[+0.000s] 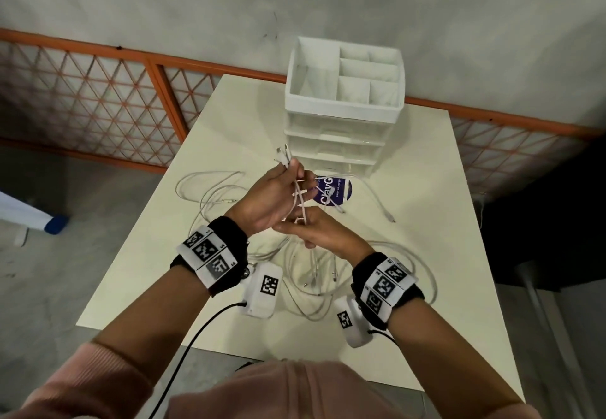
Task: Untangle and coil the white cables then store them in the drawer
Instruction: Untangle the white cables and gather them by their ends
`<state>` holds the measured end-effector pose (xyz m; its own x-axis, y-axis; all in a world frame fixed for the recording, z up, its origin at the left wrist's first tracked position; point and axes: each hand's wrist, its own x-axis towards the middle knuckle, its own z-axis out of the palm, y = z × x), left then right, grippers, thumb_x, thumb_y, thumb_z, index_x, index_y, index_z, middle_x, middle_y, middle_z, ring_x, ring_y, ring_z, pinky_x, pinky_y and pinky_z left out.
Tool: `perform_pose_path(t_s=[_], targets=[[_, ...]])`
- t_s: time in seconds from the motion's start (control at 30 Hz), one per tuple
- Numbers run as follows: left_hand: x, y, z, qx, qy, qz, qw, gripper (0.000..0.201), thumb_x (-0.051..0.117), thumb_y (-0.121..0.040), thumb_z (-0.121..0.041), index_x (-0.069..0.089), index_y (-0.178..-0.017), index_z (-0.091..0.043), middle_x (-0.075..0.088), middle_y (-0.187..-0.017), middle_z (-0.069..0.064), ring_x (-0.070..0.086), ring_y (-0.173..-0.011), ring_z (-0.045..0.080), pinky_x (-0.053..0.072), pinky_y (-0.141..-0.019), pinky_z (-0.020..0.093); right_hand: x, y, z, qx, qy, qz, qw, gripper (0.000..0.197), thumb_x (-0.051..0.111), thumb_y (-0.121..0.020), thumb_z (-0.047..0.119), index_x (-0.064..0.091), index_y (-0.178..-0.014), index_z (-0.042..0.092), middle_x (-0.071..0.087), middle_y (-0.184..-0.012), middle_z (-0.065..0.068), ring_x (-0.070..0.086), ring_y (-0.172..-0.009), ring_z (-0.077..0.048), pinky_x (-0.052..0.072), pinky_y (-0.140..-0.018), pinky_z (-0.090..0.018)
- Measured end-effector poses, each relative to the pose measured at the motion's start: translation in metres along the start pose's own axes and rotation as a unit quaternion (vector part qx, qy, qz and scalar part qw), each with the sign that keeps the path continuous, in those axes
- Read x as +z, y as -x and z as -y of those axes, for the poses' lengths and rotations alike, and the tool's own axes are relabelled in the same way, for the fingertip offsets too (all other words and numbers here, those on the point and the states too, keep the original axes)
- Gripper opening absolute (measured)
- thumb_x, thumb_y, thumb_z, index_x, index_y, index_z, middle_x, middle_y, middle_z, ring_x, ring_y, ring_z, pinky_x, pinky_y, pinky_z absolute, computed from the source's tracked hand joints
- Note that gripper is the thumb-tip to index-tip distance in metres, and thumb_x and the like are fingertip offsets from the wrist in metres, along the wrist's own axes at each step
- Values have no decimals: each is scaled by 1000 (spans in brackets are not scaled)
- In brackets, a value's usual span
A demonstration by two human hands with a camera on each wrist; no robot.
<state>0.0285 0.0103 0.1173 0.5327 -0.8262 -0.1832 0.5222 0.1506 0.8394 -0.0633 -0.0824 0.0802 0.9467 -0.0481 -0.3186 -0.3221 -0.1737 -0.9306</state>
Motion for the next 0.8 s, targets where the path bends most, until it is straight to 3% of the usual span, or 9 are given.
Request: perform_pose_path(t_s=[0.13,0.3,0.4,0.5,0.53,0.6,0.67,0.77,0.8], targets=[[9,7,-21,43,2,18,999,36,23,-105,-22,42,-76,-14,39,-58,-7,37,-48,5,43,-55,18,-5,-1,3,4,-1,2,1000,16,56,-86,25,63,-72,20,40,-60,12,30,-53,-6,26,-51,-21],[-4,17,-56,116,25,-40,992,36,26,-104,-28,41,-73,-18,28,-55,-10,23,-43,2,23,-38,13,-43,5,-37,43,252,-30,966,25,53,-94,29,56,-71,19,44,-77,8,46,-66,-1,35,-64,-19],[-14,24,-74,171,-80,-100,977,35,33,-103,-30,38,-69,-22,24,-54,-11,18,-45,5,16,-39,17,-71,16,-65,69,271,-109,954,36,57,-91,34,62,-76,2,43,-73,7,50,-59,4,37,-58,-8],[-26,28,-67,179,-303,-118,929,32,63,-89,-34,50,-65,-16,22,-53,-9,19,-49,15,21,-46,22,-89,31,-56,50,253,-152,954,36,56,-92,33,63,-66,10,54,-71,7,53,-60,1,37,-62,-13],[-28,27,-59,157,-385,-97,904,28,72,-79,-37,59,-73,-13,23,-52,-9,22,-49,16,24,-49,23,-91,33,-45,36,226,-142,963,36,55,-93,33,62,-65,12,59,-70,8,55,-59,4,38,-65,-18],[-21,23,-37,88,-523,-32,847,41,78,-67,-44,66,-98,-22,27,-50,-9,26,-44,8,24,-50,20,-89,38,-16,2,181,-101,978,38,51,-95,29,60,-62,12,64,-64,3,58,-60,2,42,-68,-17],[-10,18,-16,58,-580,23,812,42,78,-72,-41,62,-109,-31,35,-52,-10,34,-42,3,26,-48,14,-82,41,15,-17,154,-65,986,41,48,-97,27,54,-60,12,54,-54,-1,59,-55,-9,47,-69,-17],[1,11,1,112,-563,45,818,5,62,-90,-27,66,-92,-24,51,-59,-15,47,-50,-4,35,-54,11,-76,48,45,-45,88,-37,994,39,47,-98,29,48,-62,12,35,-48,5,48,-42,-11,57,-76,-31],[1,10,1,132,-550,28,824,12,58,-93,-25,63,-82,-26,53,-61,-15,48,-53,-2,35,-56,11,-77,51,49,-52,76,-40,995,38,47,-98,29,48,-64,12,33,-47,6,45,-40,-10,58,-74,-33]])
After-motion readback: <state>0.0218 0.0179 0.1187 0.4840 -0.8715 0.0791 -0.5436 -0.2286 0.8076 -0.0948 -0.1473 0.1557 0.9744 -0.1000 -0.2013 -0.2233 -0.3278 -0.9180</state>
